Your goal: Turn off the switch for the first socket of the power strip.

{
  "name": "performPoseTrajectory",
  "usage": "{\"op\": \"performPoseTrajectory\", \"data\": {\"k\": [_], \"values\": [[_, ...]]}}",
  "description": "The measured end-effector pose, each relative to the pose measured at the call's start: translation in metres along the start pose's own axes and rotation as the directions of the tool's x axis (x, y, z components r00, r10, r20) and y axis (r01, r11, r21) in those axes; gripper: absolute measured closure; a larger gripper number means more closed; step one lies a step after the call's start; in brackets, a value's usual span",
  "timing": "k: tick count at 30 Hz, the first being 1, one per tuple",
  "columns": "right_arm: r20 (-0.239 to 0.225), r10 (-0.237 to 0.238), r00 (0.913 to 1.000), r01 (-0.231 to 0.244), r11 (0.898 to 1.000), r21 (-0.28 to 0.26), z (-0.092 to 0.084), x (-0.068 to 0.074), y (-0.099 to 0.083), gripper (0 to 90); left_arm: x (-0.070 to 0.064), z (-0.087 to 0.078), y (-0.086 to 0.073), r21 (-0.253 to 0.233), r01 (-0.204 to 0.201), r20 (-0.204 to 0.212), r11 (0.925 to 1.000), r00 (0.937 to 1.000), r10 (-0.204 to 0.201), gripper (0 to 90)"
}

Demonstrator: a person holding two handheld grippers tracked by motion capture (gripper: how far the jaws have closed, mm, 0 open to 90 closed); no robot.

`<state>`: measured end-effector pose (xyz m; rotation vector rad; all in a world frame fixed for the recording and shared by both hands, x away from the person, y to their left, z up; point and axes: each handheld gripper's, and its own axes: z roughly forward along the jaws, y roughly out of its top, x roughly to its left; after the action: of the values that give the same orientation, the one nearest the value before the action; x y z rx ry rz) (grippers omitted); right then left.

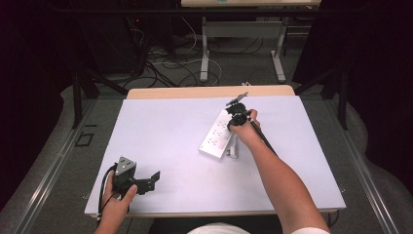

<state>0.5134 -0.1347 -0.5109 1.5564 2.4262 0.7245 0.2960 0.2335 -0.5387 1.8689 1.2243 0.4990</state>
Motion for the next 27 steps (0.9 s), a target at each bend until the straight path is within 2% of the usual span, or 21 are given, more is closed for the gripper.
{"op": "performPoseTrajectory", "data": {"k": [1,2,3,4,5,7,10,11,12,13,15,16,18,20,21,24,27], "values": [[-0.016,0.008,0.9998,-0.008,0.999,-0.033,0.001,0.0,-0.001,88.1,0.0,-0.001,0.0,-0.001,-0.001,0.0,1.0,1.0,0.001,0.4],[-0.015,0.01,0.9998,-0.011,0.999,-0.032,0.0,0.0,-0.001,87.7,0.0,-0.001,0.0,-0.002,0.001,0.0,1.0,1.0,-0.001,0.4],[-0.006,-0.01,0.9999,0.01,1.0,-0.025,-0.002,0.0,0.0,87.5,0.001,-0.001,0.0,-0.007,0.004,-0.002,1.0,1.0,-0.004,0.5],[-0.002,-0.011,0.9999,0.011,1.0,-0.004,-0.005,0.0,0.0,87.2,0.001,-0.001,0.0,-0.007,0.005,-0.002,1.0,1.0,-0.005,0.4],[0.001,-0.001,1.0,0.001,1.0,0.0,-0.006,0.001,0.001,86.8,0.001,-0.001,0.0,-0.006,0.006,-0.003,1.0,1.0,-0.006,0.4],[0.005,-0.016,0.9999,0.016,1.0,-0.003,-0.008,0.0,0.002,86.4,0.001,-0.001,0.0,-0.004,0.003,-0.002,1.0,1.0,-0.003,0.5],[-0.001,0.001,1.0,-0.001,1.0,0.0,-0.01,-0.001,0.002,85.2,0.001,0.0,0.0,0.0,0.0,0.0,1.0,1.0,0.0,0.4],[-0.026,0.007,0.9996,-0.009,0.998,-0.068,-0.007,-0.003,0.0,84.6,0.001,0.0,0.0,0.0,0.001,0.0,1.0,1.0,-0.001,0.5],[-0.006,0.001,1.0,-0.001,1.0,-0.014,-0.011,-0.003,0.001,83.9,0.001,0.0,0.0,0.001,0.001,0.0,1.0,1.0,-0.001,0.5],[-0.006,0.013,0.9999,-0.013,1.0,-0.029,-0.011,-0.003,0.001,83.6,0.001,0.0,0.0,0.0,0.002,0.0,1.0,1.0,-0.002,0.4],[-0.003,-0.005,1.0,0.005,1.0,-0.02,-0.013,-0.005,0.002,83.2,0.001,0.0,0.0,-0.001,0.003,0.0,1.0,1.0,-0.003,0.5],[-0.009,-0.009,0.9999,0.009,0.999,-0.04,-0.013,-0.005,0.001,82.8,0.001,0.0,0.0,0.001,0.001,0.0,1.0,1.0,-0.001,0.4],[-0.02,-0.019,0.9996,0.018,0.999,-0.044,-0.015,-0.005,0.001,82.0,0.001,0.0,0.0,0.0,0.002,-0.001,1.0,1.0,-0.002,0.5],[-0.011,-0.007,0.9999,0.007,1.0,-0.028,-0.017,-0.004,0.001,81.1,0.001,0.0,0.0,0.001,0.002,0.0,1.0,1.0,-0.002,0.4],[-0.017,-0.016,0.9997,0.015,0.999,-0.049,-0.017,-0.005,0.001,80.3,0.001,0.0,0.0,0.001,0.003,0.0,1.0,1.0,-0.003,0.5],[-0.014,-0.015,0.9998,0.015,0.999,-0.03,-0.02,-0.005,0.001,77.1,0.001,0.0,0.0,0.001,0.002,0.0,1.0,1.0,-0.002,0.4],[-0.025,-0.016,0.9995,0.015,0.999,-0.032,-0.021,-0.005,0.0,74.7,0.001,0.0,0.0,0.001,0.003,-0.001,1.0,1.0,-0.003,0.4]]}}
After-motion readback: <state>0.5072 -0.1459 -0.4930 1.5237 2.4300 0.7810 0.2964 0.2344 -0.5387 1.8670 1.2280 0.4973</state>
